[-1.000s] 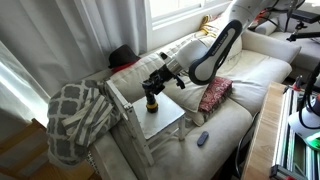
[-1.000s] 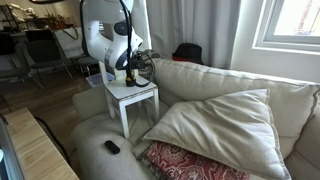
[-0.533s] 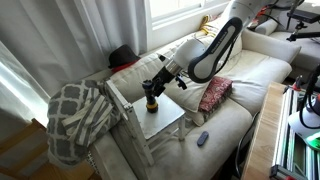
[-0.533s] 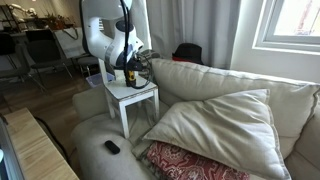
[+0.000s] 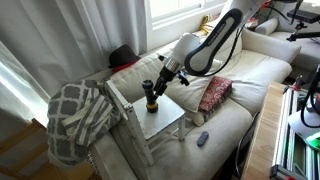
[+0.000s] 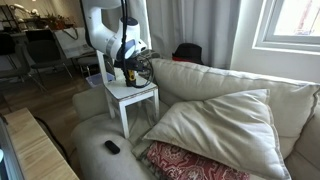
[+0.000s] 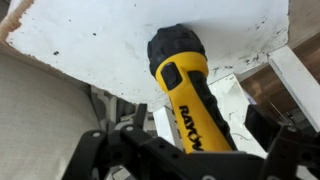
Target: Turn off the torch, then put the torch upright
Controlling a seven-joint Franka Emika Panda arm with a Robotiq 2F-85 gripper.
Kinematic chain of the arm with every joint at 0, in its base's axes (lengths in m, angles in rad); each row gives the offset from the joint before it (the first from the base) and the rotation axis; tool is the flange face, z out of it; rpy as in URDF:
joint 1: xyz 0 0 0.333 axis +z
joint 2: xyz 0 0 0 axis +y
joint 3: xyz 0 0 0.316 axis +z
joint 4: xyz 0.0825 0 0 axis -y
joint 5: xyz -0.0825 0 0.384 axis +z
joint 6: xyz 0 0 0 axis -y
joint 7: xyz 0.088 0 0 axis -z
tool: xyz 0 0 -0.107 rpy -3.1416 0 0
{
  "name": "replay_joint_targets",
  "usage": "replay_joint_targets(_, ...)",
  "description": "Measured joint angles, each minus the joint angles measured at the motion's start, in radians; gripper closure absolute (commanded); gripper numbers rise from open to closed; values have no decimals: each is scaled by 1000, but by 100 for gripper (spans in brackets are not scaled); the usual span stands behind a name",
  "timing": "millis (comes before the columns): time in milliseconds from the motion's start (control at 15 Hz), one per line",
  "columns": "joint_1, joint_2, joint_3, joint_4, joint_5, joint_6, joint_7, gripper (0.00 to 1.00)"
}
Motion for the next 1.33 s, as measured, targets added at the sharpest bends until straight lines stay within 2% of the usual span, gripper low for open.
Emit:
replay_joint_targets(533, -35, -194, 2, -65, 130, -177, -28, 0)
replay_joint_targets(733, -73, -295, 29, -113, 202, -250, -54, 0)
replay_joint_targets(1000, -186, -415, 143, -179, 338, -342, -150, 0)
replay_joint_targets(1333, -398, -541, 353, -242, 531, -462, -304, 0)
